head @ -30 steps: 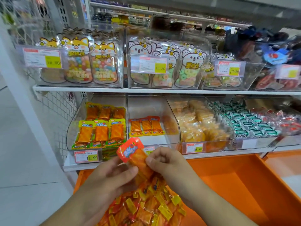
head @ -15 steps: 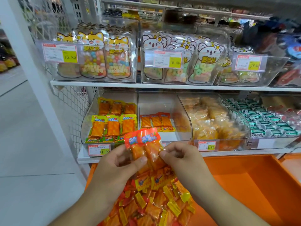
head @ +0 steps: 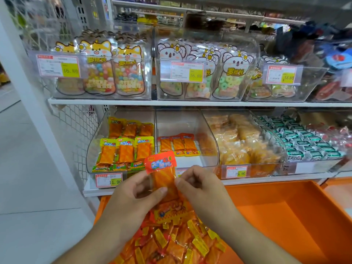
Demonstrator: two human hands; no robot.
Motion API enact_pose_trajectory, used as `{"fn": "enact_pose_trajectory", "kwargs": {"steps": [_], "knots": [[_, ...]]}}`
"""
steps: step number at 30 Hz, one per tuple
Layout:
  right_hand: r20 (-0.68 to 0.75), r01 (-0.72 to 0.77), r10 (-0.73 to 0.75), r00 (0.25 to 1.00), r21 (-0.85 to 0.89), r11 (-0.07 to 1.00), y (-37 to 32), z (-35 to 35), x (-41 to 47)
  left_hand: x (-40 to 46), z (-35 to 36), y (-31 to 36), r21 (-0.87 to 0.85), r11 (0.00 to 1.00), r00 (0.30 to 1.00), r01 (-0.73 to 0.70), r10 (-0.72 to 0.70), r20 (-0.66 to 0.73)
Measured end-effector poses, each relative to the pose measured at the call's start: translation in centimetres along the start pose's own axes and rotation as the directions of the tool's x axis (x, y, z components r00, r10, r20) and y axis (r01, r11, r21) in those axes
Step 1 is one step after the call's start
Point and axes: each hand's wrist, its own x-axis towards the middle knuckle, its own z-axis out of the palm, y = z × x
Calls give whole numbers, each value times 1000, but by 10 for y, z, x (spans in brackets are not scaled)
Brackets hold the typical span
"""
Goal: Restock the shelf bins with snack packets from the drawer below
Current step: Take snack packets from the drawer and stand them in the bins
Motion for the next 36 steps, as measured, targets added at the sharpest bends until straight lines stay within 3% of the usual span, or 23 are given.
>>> {"fn": "enact_pose_trajectory", "kwargs": {"steps": [2, 5, 8, 11, 15, 23, 29, 36], "knots": [[-21, 58, -61, 998, -93, 994, 1, -17, 13, 10, 2, 4, 43, 999, 1000, -8, 9, -16], [-21, 173, -203, 979, -443, 880, 14, -52, 42, 33, 11, 14, 59, 998, 1000, -6, 7, -23], [30, 175, -194, 980, -586, 791, 30, -75, 67, 75, 33, 27, 79, 997, 999, 9, -7, -34], [69, 164, -153, 986, -595, 787, 47, -84, 81, 134, 60, 31, 160, 987, 996, 20, -5, -91], [18, 171, -193, 981, -547, 820, 62, -85, 89, 206, 94, 16, 265, 960, 992, 94, -68, -106], [-39, 179, -230, 972, -510, 842, 68, -87, 97, 248, 127, -34, 528, 807, 942, 265, -334, 37], [-44, 182, -236, 971, -511, 840, 69, -87, 97, 250, 123, -32, 700, 705, 936, 113, -312, 163], [-39, 173, -222, 974, -503, 847, 68, -87, 93, 247, 112, -38, 763, 644, 953, 52, -261, 156]]}}
